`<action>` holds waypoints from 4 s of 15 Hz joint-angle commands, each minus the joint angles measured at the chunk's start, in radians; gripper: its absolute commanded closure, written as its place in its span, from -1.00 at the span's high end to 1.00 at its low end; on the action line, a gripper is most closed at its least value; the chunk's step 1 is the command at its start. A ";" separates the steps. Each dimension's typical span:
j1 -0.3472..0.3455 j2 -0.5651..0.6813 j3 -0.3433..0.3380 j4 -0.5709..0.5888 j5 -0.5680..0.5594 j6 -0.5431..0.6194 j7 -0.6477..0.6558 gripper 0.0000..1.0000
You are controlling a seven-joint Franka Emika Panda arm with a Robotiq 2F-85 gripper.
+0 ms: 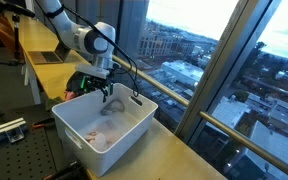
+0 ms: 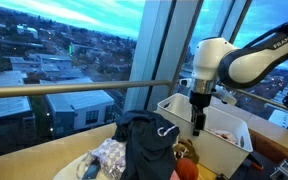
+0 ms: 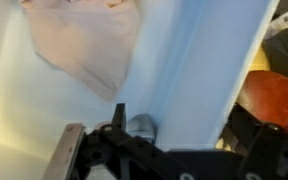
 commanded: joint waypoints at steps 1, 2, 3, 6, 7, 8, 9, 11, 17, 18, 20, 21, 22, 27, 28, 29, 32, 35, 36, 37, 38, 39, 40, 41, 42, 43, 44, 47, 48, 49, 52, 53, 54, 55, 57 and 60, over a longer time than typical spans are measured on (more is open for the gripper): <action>0.010 0.005 0.009 -0.015 0.033 0.013 -0.025 1.00; 0.016 0.000 0.012 -0.018 0.032 0.008 -0.021 1.00; 0.022 -0.001 0.014 -0.019 0.027 0.005 -0.015 1.00; 0.036 0.008 0.009 -0.015 0.010 0.006 -0.007 0.48; 0.038 0.011 0.004 -0.013 0.003 0.009 -0.005 0.43; 0.036 0.015 0.000 -0.008 -0.001 0.010 -0.010 0.30; 0.034 0.017 -0.004 -0.004 -0.005 0.009 -0.012 0.10; 0.026 0.017 -0.018 0.004 -0.016 0.007 -0.019 -0.20; -0.013 0.036 -0.057 0.074 -0.011 -0.007 -0.062 -0.99; -0.024 0.040 -0.063 0.086 -0.007 -0.009 -0.069 -1.00; -0.046 0.050 -0.076 0.111 -0.002 -0.013 -0.087 -0.96; -0.059 0.057 -0.084 0.125 -0.001 -0.014 -0.094 -0.99; -0.070 0.064 -0.089 0.138 0.000 -0.015 -0.106 -0.98; -0.124 0.091 -0.099 0.190 0.021 -0.021 -0.159 -0.97; -0.134 0.089 -0.092 0.193 0.044 -0.032 -0.161 -0.97; -0.127 0.093 -0.087 0.200 0.055 -0.039 -0.136 -0.97; -0.058 0.103 -0.087 0.217 0.056 -0.049 0.022 -0.97; 0.010 0.103 -0.105 0.241 0.027 -0.046 0.185 -0.97; 0.031 0.104 -0.114 0.249 0.015 -0.046 0.233 -0.97; 0.048 0.108 -0.130 0.255 -0.003 -0.042 0.281 -0.97; 0.059 0.106 -0.144 0.259 -0.016 -0.042 0.320 -0.97; 0.062 0.105 -0.157 0.259 -0.020 -0.045 0.348 -0.97; 0.062 0.103 -0.174 0.256 -0.031 -0.044 0.375 -0.97; 0.059 0.102 -0.187 0.254 -0.037 -0.048 0.397 -0.97; 0.052 0.101 -0.201 0.249 -0.041 -0.051 0.412 -0.97; 0.047 0.105 -0.215 0.248 -0.045 -0.051 0.424 -0.97; 0.039 0.110 -0.228 0.249 -0.047 -0.055 0.429 -0.97; 0.020 0.121 -0.248 0.251 -0.038 -0.063 0.430 -0.97; 0.018 0.125 -0.251 0.250 -0.039 -0.066 0.433 -0.97; 0.016 0.129 -0.251 0.249 -0.039 -0.068 0.434 -0.97; 0.007 0.130 -0.245 0.245 -0.030 -0.080 0.422 -0.97; 0.007 0.122 -0.244 0.241 -0.029 -0.082 0.420 -0.91; 0.007 0.115 -0.243 0.237 -0.028 -0.081 0.419 -0.39; 0.008 0.101 -0.244 0.231 -0.032 -0.082 0.417 -0.37; 0.011 0.067 -0.244 0.222 -0.038 -0.086 0.416 -0.10; 0.017 -0.005 -0.243 0.209 -0.063 -0.095 0.420 0.32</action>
